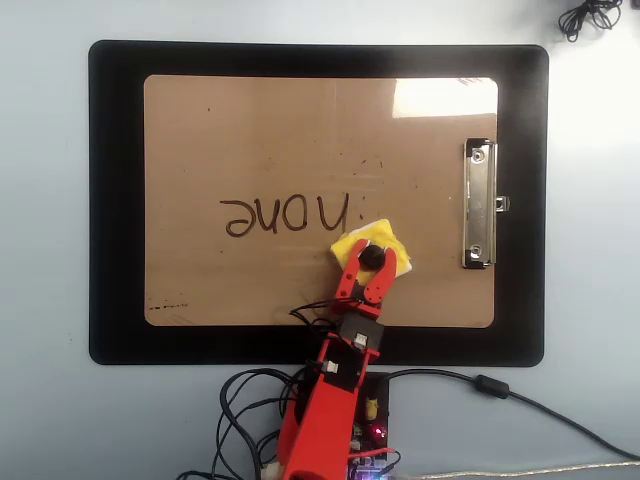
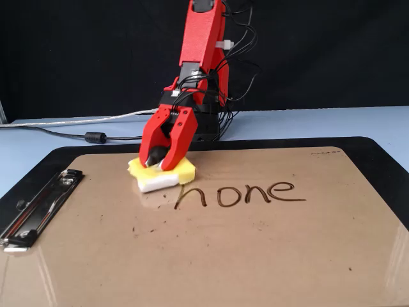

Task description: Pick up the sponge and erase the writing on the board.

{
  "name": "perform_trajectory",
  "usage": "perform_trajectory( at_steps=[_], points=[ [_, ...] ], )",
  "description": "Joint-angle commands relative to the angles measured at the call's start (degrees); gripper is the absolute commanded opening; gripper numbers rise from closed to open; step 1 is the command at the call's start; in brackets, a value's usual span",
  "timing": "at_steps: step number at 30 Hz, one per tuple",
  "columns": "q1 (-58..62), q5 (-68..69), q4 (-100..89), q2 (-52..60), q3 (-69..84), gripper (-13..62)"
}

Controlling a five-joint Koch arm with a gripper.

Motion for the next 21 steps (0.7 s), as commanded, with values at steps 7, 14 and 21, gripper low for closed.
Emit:
perform_trajectory(
  at_steps=[7,14,21],
  points=[
    [-10.46,0.7,-1.76,-26.63,-27.16,-8.1],
    [-13.97,-1.58,-0.88,-4.13,-7.82,-8.1],
    [-13.97,-1.67,-1.41,11.51,4.57,-8.1]
  ],
)
